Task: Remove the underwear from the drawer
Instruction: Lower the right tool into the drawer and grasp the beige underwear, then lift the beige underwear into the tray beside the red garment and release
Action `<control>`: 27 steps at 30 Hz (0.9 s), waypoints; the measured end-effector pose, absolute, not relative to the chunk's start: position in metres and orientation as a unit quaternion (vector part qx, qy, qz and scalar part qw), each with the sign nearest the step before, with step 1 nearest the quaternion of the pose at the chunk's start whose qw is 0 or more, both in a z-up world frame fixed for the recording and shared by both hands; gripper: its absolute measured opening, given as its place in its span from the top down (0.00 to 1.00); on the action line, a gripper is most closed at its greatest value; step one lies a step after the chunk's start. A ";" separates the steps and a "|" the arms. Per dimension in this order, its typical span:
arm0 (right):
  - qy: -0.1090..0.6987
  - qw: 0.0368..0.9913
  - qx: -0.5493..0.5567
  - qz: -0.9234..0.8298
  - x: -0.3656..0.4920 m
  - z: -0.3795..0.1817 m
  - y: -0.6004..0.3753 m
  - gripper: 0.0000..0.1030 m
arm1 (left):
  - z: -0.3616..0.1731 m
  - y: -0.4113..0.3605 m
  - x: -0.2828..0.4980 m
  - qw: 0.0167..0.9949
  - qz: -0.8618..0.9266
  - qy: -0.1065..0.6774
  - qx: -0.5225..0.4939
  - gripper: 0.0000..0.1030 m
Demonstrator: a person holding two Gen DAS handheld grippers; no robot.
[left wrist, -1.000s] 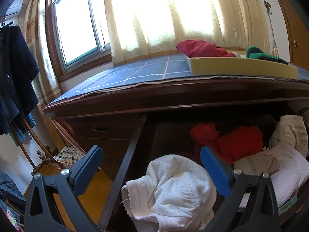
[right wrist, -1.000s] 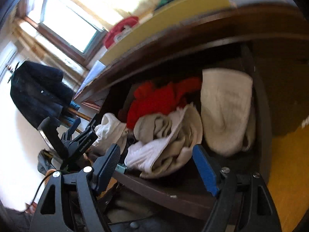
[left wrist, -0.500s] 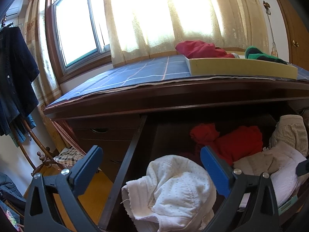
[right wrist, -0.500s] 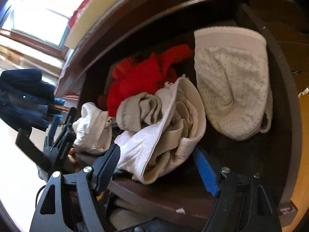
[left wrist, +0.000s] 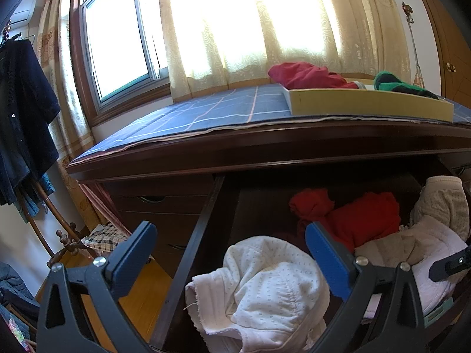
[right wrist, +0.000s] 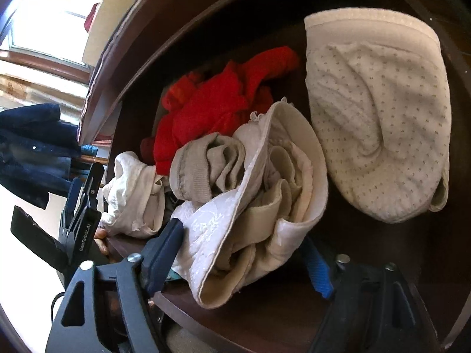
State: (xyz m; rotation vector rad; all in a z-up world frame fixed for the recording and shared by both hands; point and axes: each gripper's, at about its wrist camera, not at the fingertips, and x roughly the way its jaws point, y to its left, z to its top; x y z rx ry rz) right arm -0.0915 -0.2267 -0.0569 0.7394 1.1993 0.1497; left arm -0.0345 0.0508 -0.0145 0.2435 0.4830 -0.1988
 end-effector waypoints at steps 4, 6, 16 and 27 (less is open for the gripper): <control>0.538 0.774 0.326 0.072 -0.096 -0.053 -0.225 0.47 | -0.014 0.050 -0.035 0.959 -0.098 0.238 0.119 0.00; 0.531 0.779 0.325 0.070 -0.098 -0.050 -0.226 0.53 | -0.014 0.051 -0.034 0.959 -0.098 0.238 0.119 0.00; 0.468 0.840 0.275 0.015 -0.122 -0.005 -0.246 0.66 | -0.014 0.050 -0.034 0.959 -0.098 0.238 0.120 0.00; 0.368 0.904 0.220 -0.019 -0.145 0.053 -0.263 0.74 | -0.014 0.050 -0.034 0.959 -0.098 0.238 0.120 0.00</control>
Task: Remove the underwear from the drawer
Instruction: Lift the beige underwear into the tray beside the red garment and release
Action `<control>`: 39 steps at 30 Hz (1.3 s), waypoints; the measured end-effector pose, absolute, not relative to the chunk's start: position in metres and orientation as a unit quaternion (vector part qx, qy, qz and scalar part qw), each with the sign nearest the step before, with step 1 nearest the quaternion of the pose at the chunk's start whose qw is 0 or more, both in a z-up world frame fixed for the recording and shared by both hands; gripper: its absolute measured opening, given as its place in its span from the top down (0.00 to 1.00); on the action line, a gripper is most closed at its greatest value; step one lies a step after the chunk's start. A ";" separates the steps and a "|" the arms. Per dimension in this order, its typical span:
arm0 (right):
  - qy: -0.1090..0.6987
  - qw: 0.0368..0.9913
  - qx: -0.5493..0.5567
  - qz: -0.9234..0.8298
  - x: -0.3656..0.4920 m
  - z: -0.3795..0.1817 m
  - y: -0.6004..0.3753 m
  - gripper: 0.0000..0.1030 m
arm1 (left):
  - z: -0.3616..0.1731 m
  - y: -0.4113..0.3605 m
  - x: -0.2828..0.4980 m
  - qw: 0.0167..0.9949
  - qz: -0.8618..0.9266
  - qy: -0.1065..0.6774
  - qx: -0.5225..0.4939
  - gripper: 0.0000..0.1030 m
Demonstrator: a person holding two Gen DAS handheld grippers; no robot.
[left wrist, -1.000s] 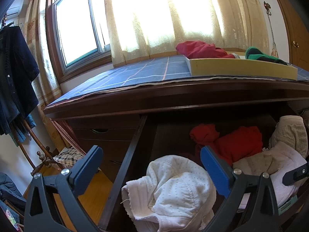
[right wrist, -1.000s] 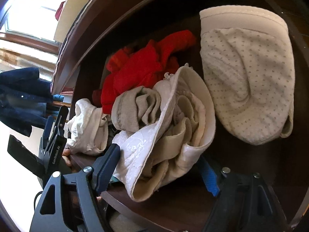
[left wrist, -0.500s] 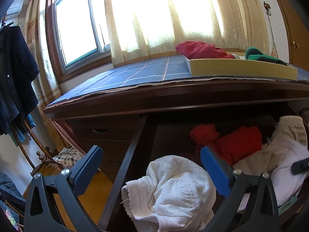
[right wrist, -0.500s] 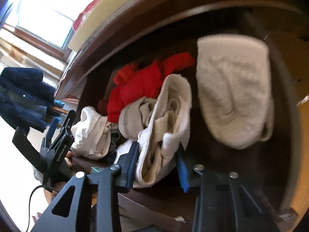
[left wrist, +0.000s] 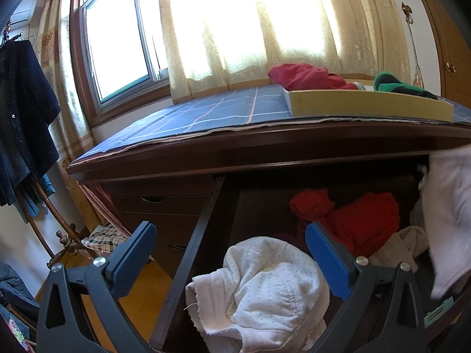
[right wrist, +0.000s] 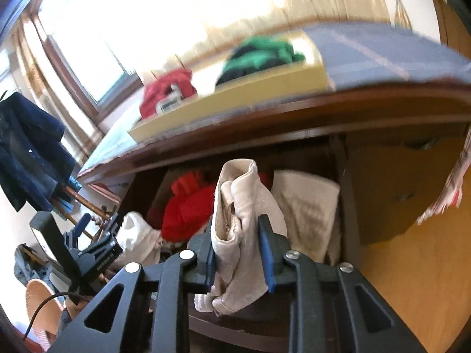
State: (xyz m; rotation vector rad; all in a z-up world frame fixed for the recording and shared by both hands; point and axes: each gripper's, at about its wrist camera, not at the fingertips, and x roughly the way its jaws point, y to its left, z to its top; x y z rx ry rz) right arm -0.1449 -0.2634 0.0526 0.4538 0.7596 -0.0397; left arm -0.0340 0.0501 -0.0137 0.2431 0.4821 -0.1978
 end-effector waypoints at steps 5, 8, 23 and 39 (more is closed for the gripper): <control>0.330 0.920 0.212 -0.010 -0.156 0.088 -0.270 0.74 | -0.014 0.050 -0.034 0.959 -0.098 0.237 0.120 0.00; 0.307 0.927 0.215 0.004 -0.158 0.112 -0.273 0.74 | -0.014 0.050 -0.034 0.959 -0.097 0.237 0.121 0.00; 0.233 0.967 0.086 -0.059 -0.051 0.233 -0.275 0.74 | -0.012 0.050 -0.035 0.959 -0.098 0.236 0.121 0.00; 0.330 0.915 -0.178 -0.148 0.144 0.149 -0.166 0.75 | -0.011 0.051 -0.035 0.959 -0.113 0.234 0.115 0.00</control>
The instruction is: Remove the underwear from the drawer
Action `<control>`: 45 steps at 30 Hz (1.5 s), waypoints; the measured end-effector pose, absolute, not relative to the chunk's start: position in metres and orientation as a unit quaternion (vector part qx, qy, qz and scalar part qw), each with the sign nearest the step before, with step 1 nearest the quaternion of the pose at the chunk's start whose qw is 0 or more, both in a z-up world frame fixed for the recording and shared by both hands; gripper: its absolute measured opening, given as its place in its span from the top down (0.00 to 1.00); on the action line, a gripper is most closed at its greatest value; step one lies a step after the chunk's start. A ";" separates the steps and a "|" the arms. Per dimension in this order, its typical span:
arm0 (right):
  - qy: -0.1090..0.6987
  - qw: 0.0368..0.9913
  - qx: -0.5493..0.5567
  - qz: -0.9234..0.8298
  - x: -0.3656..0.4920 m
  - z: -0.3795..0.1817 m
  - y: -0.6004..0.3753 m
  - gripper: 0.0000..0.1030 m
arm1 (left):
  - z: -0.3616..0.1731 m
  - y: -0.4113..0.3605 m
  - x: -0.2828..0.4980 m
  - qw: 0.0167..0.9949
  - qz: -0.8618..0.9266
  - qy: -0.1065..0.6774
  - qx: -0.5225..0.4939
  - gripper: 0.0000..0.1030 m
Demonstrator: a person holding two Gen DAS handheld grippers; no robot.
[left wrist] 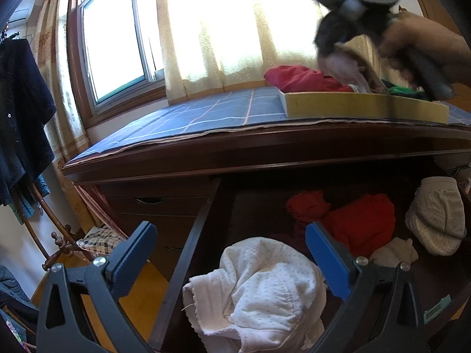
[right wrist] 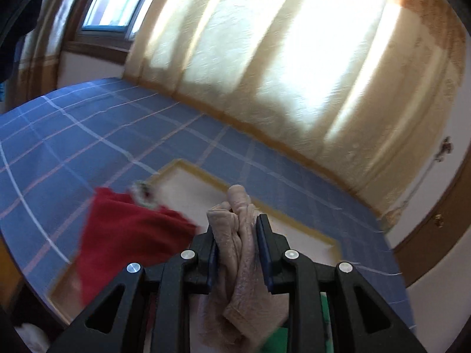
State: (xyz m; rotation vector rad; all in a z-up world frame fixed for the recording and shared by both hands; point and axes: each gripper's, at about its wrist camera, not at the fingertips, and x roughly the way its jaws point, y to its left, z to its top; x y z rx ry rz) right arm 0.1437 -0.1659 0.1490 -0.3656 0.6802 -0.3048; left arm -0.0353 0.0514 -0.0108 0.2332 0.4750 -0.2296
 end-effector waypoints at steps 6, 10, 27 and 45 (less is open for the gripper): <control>0.359 0.906 -0.164 -0.155 0.168 0.123 -0.139 0.71 | -0.011 0.052 -0.038 0.959 -0.118 0.229 0.116 0.00; 0.371 0.911 -0.115 -0.137 0.172 0.118 -0.136 0.46 | -0.012 0.051 -0.039 0.960 -0.119 0.226 0.116 0.00; 0.219 0.955 0.189 0.062 0.087 0.164 -0.197 0.18 | -0.011 0.050 -0.041 0.961 -0.111 0.224 0.117 0.00; 0.242 0.958 0.151 0.030 -0.074 0.116 -0.249 0.18 | -0.011 0.047 -0.037 0.959 -0.105 0.231 0.126 0.00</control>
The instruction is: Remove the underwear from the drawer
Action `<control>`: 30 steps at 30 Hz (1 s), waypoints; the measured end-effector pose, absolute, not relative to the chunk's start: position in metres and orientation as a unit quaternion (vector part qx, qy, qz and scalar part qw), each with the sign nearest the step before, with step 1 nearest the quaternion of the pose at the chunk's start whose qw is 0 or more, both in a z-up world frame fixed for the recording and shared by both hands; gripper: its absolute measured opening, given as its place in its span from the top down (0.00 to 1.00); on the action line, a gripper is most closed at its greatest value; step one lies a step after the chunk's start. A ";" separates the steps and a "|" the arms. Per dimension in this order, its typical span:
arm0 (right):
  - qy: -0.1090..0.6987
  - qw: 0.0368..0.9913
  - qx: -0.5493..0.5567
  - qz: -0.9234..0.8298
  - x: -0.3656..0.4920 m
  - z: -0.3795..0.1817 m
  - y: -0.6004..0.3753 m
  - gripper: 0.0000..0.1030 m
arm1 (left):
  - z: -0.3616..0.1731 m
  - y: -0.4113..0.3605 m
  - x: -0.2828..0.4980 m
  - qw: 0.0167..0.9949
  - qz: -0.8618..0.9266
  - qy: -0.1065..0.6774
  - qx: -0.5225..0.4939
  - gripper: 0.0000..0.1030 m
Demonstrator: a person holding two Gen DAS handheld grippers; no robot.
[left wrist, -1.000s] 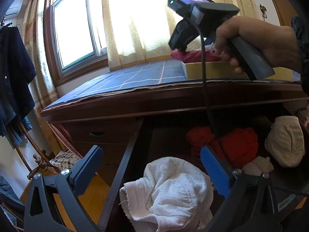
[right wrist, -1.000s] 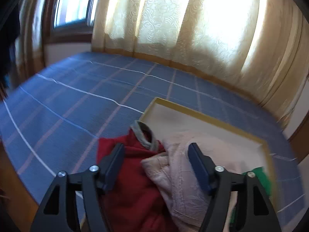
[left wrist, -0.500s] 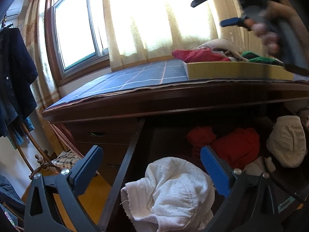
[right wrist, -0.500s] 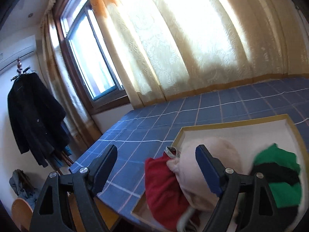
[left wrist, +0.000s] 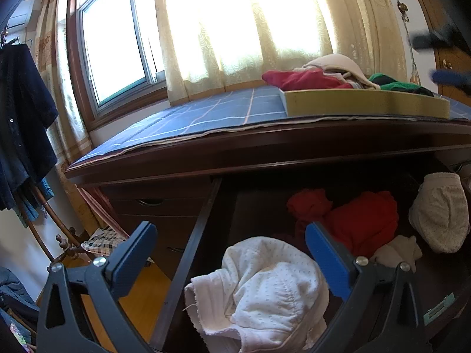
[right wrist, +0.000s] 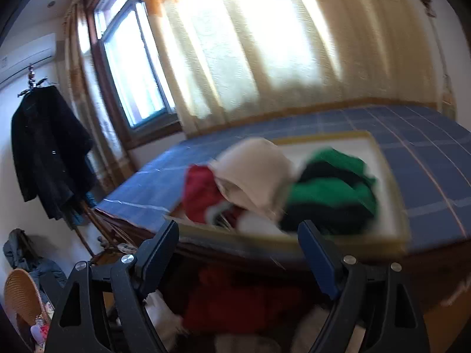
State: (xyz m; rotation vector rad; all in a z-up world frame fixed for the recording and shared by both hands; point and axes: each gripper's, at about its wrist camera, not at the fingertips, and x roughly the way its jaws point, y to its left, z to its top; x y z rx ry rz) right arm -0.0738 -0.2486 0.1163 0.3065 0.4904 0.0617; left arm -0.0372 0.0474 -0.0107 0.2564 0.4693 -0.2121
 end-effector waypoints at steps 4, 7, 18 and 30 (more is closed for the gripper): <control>0.259 0.956 0.138 -0.008 -0.108 0.093 -0.262 0.18 | -0.011 0.047 -0.037 0.959 -0.104 0.232 0.126 0.00; 0.281 0.950 0.132 -0.024 -0.123 0.073 -0.269 0.18 | -0.011 0.047 -0.037 0.959 -0.103 0.232 0.127 0.00; 0.344 0.923 0.168 -0.042 -0.152 0.030 -0.280 0.18 | -0.011 0.046 -0.039 0.960 -0.099 0.228 0.132 0.00; 0.415 0.895 0.160 -0.040 -0.132 0.010 -0.276 0.18 | -0.011 0.047 -0.039 0.960 -0.102 0.225 0.131 0.00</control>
